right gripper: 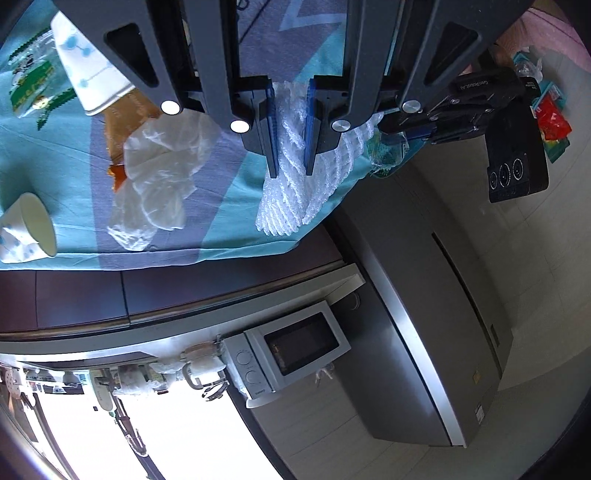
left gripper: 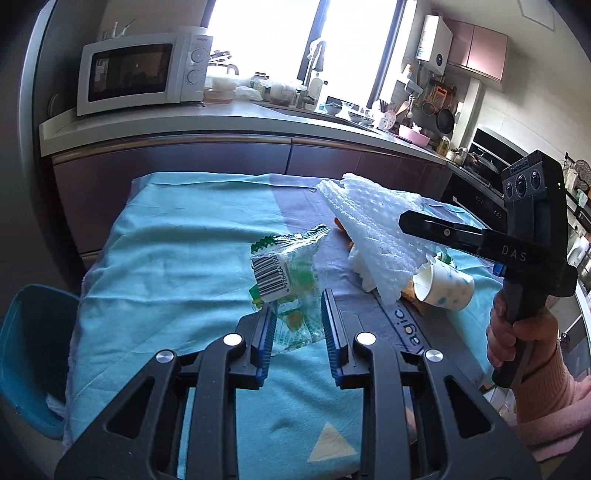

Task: Collect trash
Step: 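Carry the plastic bag and foam net to the teal bin and release both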

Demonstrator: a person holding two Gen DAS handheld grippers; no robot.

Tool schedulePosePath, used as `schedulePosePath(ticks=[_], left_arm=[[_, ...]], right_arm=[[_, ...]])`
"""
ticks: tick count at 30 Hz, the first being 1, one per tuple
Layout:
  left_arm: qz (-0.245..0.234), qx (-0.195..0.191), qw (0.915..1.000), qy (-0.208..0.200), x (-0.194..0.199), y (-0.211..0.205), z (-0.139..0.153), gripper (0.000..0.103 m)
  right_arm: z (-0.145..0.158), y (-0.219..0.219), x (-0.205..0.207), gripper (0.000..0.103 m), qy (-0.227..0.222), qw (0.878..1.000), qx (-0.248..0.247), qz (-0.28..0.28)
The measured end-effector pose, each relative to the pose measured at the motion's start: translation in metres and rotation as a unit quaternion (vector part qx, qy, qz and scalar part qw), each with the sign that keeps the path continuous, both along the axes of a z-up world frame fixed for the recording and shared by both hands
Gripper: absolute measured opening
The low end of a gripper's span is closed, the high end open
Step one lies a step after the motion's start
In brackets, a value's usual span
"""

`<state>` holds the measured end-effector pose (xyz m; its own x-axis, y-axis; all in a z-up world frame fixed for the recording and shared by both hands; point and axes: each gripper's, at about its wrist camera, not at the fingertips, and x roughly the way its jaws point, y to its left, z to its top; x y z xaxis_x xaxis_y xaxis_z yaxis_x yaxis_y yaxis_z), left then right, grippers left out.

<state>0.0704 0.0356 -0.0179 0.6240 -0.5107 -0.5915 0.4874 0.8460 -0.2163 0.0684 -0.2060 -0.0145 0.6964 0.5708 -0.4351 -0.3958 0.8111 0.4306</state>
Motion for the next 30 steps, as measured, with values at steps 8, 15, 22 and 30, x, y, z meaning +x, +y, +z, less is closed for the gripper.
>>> schedulePosePath(ticks=[8, 15, 22, 30], left_arm=[[0.057, 0.001, 0.9984, 0.0, -0.007, 0.057, 0.002, 0.025], [0.101, 0.006, 0.9949, -0.005, -0.011, 0.1, 0.003, 0.025], [0.153, 0.011, 0.9882, -0.007, -0.01, 0.145, 0.003, 0.025], [0.21, 0.013, 0.9777, 0.002, -0.004, 0.199, -0.006, 0.025]], right_arm=[[-0.001, 0.051, 0.013, 0.011, 0.005, 0.998, -0.006, 0.056], [0.0, 0.097, 0.026, 0.011, 0.009, 0.994, -0.013, 0.104], [0.001, 0.143, 0.04, 0.011, 0.016, 0.988, -0.025, 0.154], [-0.002, 0.192, 0.057, 0.011, 0.029, 0.98, -0.034, 0.195]])
